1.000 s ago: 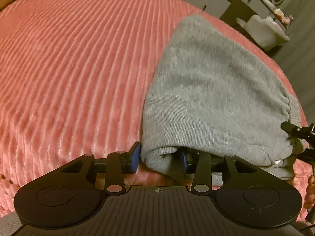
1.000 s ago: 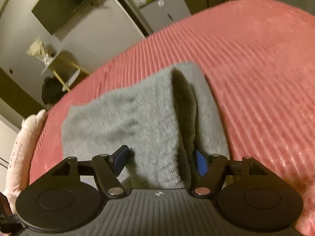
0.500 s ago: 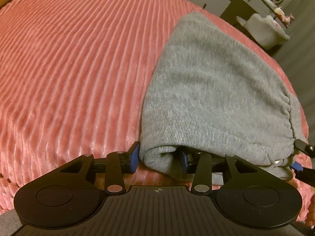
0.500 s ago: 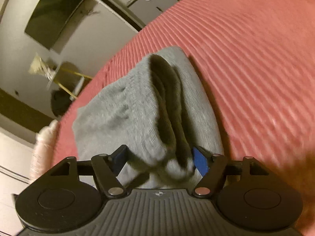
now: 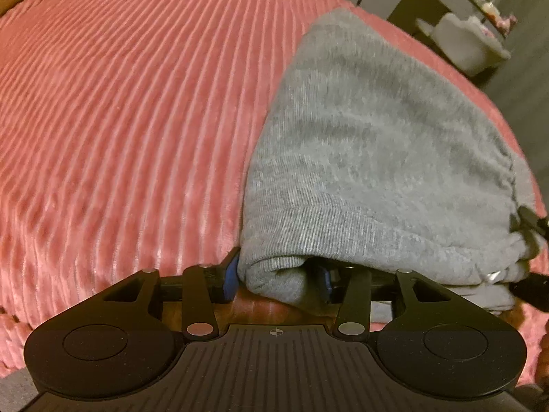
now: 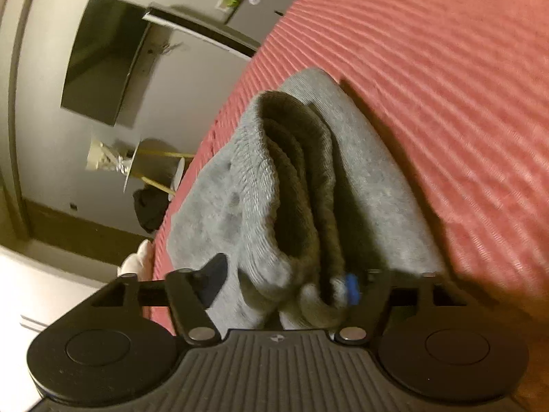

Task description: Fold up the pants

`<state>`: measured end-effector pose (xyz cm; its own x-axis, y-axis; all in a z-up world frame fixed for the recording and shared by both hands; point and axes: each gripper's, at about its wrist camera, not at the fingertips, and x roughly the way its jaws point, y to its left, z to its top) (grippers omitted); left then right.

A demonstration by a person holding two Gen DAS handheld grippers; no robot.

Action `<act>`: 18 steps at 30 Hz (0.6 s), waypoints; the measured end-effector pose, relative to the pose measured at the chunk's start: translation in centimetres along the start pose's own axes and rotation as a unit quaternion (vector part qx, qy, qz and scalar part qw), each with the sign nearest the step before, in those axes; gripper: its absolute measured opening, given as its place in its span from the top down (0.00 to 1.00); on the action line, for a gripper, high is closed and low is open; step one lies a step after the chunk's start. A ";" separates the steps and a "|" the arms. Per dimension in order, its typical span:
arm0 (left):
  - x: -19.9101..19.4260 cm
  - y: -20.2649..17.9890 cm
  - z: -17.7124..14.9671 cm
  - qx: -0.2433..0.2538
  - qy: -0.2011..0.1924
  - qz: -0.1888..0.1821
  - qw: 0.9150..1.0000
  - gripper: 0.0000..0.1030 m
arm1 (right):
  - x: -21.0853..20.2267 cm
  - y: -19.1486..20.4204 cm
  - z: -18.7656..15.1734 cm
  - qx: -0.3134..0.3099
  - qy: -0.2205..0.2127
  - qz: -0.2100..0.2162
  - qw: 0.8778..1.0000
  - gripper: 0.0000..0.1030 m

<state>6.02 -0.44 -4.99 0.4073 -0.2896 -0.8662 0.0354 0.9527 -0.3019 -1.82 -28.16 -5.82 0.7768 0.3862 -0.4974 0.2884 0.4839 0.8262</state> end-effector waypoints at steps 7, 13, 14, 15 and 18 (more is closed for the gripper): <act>-0.3 0.5 -0.1 -0.024 -0.017 -0.003 1.000 0.68 | 1.1 3.8 -0.6 -0.041 -0.023 -0.058 0.997 0.57; -2.7 1.5 -1.1 -0.035 -0.091 -0.042 0.994 0.80 | -2.8 7.3 -0.7 -0.064 -0.072 0.016 0.995 0.58; -3.0 1.5 -1.2 -0.033 -0.098 -0.046 0.994 0.79 | -3.6 7.8 -0.7 -0.074 -0.082 0.028 0.994 0.58; -3.0 1.3 -1.2 -0.030 -0.097 -0.042 0.994 0.72 | -4.0 8.0 -0.7 -0.079 -0.087 0.033 0.993 0.58; -1.8 0.8 -0.8 -0.015 -0.057 -0.006 0.998 0.52 | -4.2 7.1 -0.7 -0.089 -0.089 0.007 0.992 0.57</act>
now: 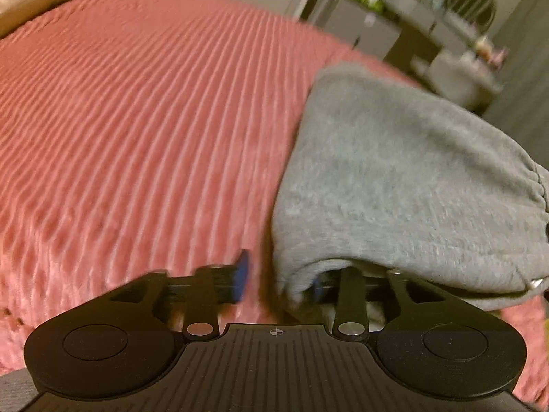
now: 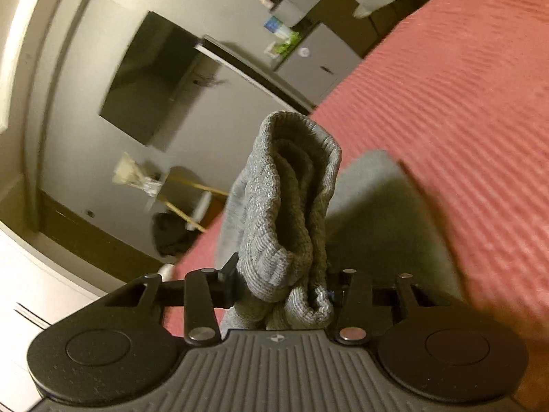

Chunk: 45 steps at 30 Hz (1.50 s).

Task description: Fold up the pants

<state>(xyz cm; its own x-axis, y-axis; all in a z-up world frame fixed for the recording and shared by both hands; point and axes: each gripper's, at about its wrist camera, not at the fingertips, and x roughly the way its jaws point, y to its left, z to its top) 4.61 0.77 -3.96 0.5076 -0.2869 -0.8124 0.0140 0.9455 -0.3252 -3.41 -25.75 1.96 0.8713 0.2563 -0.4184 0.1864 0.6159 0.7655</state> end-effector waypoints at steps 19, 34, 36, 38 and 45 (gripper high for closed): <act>0.2 -0.9 -0.5 0.002 0.011 -0.031 0.999 0.65 | 0.7 -5.9 -1.6 0.026 0.002 -0.047 0.999 0.56; -2.6 -0.1 -0.6 0.026 0.000 -0.022 0.999 0.49 | 0.2 -5.0 -1.9 -0.049 -0.021 -0.164 0.985 0.20; -4.7 -0.3 -0.3 0.052 -0.023 -0.013 0.998 0.38 | -0.7 -4.0 -2.0 -0.077 -0.058 -0.180 0.979 0.19; -6.4 -0.8 0.6 0.054 -0.078 -0.012 0.995 0.19 | -1.6 -2.9 -2.5 -0.114 -0.096 -0.193 0.970 0.19; 1.2 -3.6 1.9 0.109 -0.032 0.062 0.992 0.14 | 1.6 0.4 -4.0 -0.235 -0.096 -0.214 0.943 0.16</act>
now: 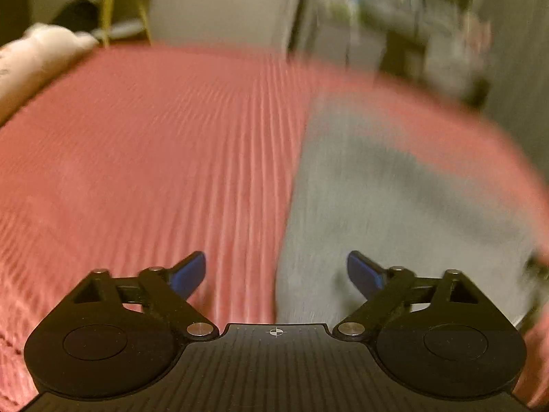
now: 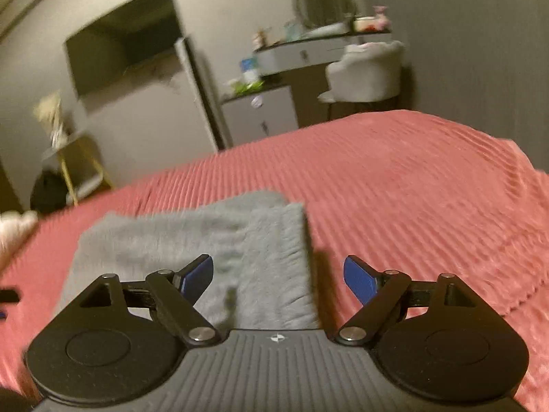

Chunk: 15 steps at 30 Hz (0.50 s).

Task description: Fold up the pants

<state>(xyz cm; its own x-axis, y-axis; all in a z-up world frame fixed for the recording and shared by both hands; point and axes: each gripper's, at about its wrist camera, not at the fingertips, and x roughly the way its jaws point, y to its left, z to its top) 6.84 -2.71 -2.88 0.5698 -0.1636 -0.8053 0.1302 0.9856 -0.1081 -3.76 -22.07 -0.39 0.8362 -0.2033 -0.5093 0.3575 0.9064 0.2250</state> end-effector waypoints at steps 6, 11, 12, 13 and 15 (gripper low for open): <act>2.2 1.1 -0.1 -0.032 0.056 -0.011 0.998 0.11 | 1.9 0.1 -0.3 -0.012 0.063 -0.048 0.997 0.08; 2.3 1.5 0.0 -0.035 0.056 -0.008 0.998 0.11 | -1.4 1.6 -0.4 -0.044 -0.028 -0.013 0.999 0.08; 2.2 1.3 0.0 -0.026 0.053 -0.004 0.998 0.11 | -0.9 2.0 -0.5 -0.058 -0.016 -0.012 0.998 0.08; 2.0 1.1 -0.1 -0.021 0.048 -0.002 0.999 0.11 | -0.2 2.4 -0.8 -0.074 0.006 -0.026 0.997 0.08; 1.2 0.6 0.0 -0.015 0.028 0.000 1.000 0.17 | 1.8 3.2 -1.5 -0.104 0.069 -0.077 0.989 0.08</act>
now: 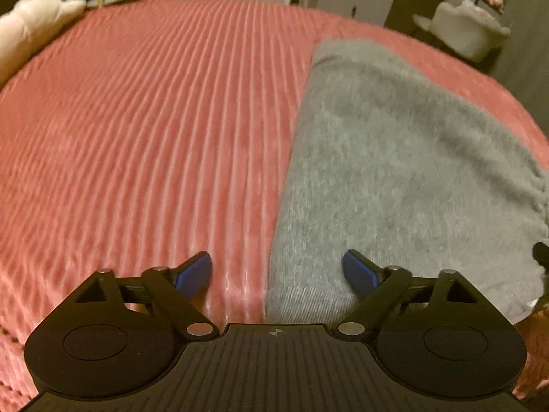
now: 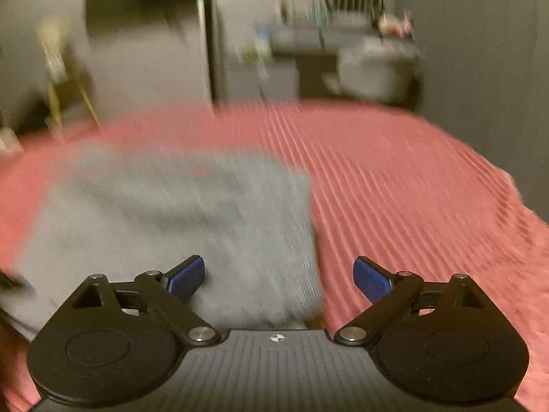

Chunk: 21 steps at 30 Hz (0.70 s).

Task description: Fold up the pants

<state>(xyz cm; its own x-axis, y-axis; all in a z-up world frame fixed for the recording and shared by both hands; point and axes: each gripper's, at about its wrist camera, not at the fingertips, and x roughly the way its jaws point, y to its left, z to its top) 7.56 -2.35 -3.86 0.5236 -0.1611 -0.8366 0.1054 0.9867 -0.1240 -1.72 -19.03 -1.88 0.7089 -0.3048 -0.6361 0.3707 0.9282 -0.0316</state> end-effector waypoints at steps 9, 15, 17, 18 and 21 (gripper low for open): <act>-1.5 -1.4 3.8 0.003 -0.074 -0.010 0.997 0.17 | -1.3 -2.2 2.3 0.099 -0.080 0.066 0.990 0.59; 0.7 -2.4 10.3 0.032 -0.092 0.006 0.995 0.28 | 0.2 1.7 1.9 0.026 -0.053 0.099 0.993 0.78; 1.9 -3.0 12.2 0.044 -0.104 0.001 0.994 0.27 | 0.7 2.1 -0.2 -0.027 -0.054 0.078 0.995 0.78; 2.4 -3.3 12.8 0.053 -0.108 -0.004 0.993 0.24 | 0.4 2.3 -0.5 -0.054 -0.068 0.076 0.993 0.78; 5.0 -4.4 14.2 0.093 -0.084 -0.018 0.992 0.24 | 0.9 1.7 -0.4 -0.044 -0.069 0.091 0.992 0.79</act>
<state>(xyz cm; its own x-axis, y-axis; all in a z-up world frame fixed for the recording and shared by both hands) 21.73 -7.86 0.14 0.6481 -0.2130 -0.7312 0.2725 0.9614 -0.0386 -0.69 -17.59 -2.78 0.8373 -0.1508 -0.5255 0.1790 0.9838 0.0029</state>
